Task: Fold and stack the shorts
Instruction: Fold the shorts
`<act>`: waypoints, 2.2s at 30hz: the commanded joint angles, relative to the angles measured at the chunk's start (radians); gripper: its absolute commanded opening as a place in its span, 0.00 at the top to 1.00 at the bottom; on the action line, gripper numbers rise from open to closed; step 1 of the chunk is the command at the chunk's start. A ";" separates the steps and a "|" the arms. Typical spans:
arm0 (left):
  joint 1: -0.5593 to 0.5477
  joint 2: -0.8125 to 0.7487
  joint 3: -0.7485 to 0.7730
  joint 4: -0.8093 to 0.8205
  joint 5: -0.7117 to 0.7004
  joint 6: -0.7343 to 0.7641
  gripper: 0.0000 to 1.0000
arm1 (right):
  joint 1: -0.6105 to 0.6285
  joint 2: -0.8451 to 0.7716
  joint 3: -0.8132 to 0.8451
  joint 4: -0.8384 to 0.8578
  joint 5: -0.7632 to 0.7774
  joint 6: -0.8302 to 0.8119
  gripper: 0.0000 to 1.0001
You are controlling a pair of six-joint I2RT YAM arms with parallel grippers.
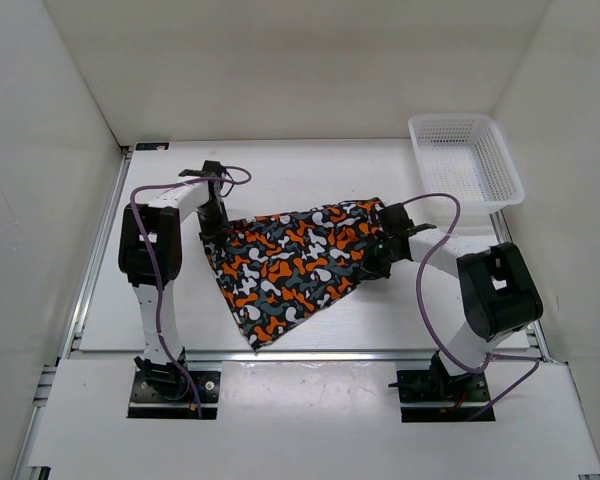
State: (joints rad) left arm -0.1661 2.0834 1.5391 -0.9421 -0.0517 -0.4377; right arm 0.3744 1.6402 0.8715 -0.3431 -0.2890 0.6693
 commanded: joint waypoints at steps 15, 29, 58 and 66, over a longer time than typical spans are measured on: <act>0.048 -0.253 0.096 -0.116 -0.019 -0.021 0.90 | 0.014 -0.155 0.182 -0.102 0.070 -0.057 1.00; 0.157 0.001 0.254 -0.141 0.032 -0.012 0.55 | 0.096 0.135 0.391 -0.172 0.013 -0.165 0.43; -0.392 -0.550 -0.548 0.046 0.061 -0.386 0.43 | 0.029 -0.177 0.222 -0.258 0.194 -0.151 0.36; -0.414 -0.531 -0.596 0.055 0.041 -0.386 0.30 | 0.011 -0.217 0.182 -0.267 0.194 -0.169 0.36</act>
State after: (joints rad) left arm -0.5728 1.5650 0.9550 -0.9047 0.0212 -0.8135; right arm 0.3923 1.4540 1.0691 -0.5968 -0.1062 0.5156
